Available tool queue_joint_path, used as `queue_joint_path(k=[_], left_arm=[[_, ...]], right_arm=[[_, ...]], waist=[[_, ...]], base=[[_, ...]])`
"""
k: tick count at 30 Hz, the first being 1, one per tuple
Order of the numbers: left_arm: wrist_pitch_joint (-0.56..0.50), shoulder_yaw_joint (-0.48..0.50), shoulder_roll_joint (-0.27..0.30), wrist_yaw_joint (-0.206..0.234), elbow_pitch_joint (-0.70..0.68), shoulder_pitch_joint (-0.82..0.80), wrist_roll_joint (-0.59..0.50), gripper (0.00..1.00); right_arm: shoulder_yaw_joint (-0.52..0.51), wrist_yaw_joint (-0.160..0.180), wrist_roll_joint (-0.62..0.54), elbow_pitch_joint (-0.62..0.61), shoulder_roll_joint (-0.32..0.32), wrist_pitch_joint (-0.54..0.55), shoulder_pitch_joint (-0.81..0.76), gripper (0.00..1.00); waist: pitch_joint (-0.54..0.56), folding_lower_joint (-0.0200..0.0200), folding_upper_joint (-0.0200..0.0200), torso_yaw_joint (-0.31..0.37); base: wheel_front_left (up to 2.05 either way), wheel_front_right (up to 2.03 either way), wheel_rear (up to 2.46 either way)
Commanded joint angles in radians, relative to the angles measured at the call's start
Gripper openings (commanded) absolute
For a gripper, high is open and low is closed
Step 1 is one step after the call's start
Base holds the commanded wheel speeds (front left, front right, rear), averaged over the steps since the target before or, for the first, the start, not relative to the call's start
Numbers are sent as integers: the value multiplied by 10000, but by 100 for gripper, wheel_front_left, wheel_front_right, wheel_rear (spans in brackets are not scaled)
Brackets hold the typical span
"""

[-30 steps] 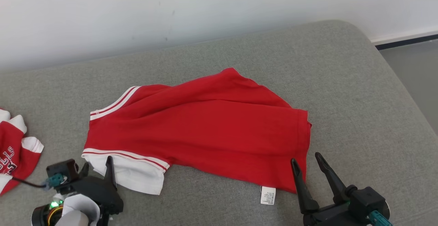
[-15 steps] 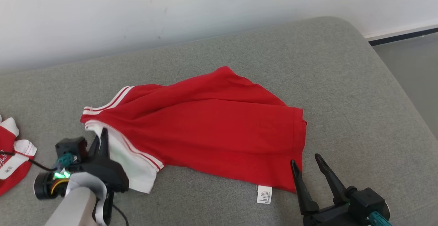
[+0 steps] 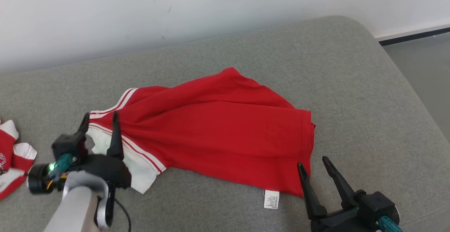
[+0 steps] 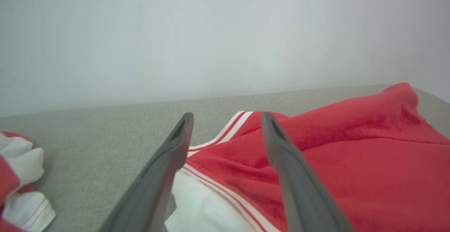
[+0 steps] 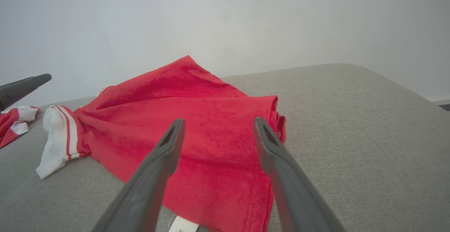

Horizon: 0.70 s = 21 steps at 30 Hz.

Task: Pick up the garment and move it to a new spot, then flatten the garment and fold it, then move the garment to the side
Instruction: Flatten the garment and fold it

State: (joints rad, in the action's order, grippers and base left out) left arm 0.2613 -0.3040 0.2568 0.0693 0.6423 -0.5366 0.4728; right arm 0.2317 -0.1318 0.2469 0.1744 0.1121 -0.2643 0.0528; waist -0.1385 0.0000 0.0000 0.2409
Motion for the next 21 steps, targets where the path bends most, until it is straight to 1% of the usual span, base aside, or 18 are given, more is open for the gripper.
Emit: queue_joint_path(k=[1,4,6,7,10,13,16,19,21], left_arm=[[41,332,93,145,-506,698,-292,100],[43,949,195,481,-1224,1641,-523,100],[42,1362,262,722,-1443,2248,-563,100],[42,1483,281,750,-1434,2490,-512,100],[-102,1377,310,632,-1081,2725,-528,100],[-475,1053,342,341,-720,2339,-625,100],[-497,858,479,50,-31,1668,-773,100],[-437,628,460,51,593,1073,-1005,100],[-524,452,506,-32,1027,715,-1168,100]], right_arm=[[-47,22,74,6,4,-7,-149,100],[-119,22,68,12,-47,-5,-246,100],[-151,22,62,17,-100,-5,-276,100],[-165,22,65,11,-117,-5,-272,100],[-104,22,90,-2,-124,-5,-214,100],[-60,22,83,-19,-33,-7,-119,100],[3,22,79,-44,18,-5,33,100],[9,22,60,-63,114,-5,136,100],[-18,22,53,-71,124,-7,198,100]], waist=[[45,0,0,-36],[122,0,0,-89],[150,0,0,-129],[144,0,0,-161],[107,0,0,-270],[0,0,0,-342],[-166,0,0,-301],[-303,0,0,-184],[-389,0,0,-80]], base=[[0,0,0],[0,0,0],[0,0,0],[0,0,0],[0,0,0],[0,0,0],[0,0,0],[0,0,0],[0,0,0]])
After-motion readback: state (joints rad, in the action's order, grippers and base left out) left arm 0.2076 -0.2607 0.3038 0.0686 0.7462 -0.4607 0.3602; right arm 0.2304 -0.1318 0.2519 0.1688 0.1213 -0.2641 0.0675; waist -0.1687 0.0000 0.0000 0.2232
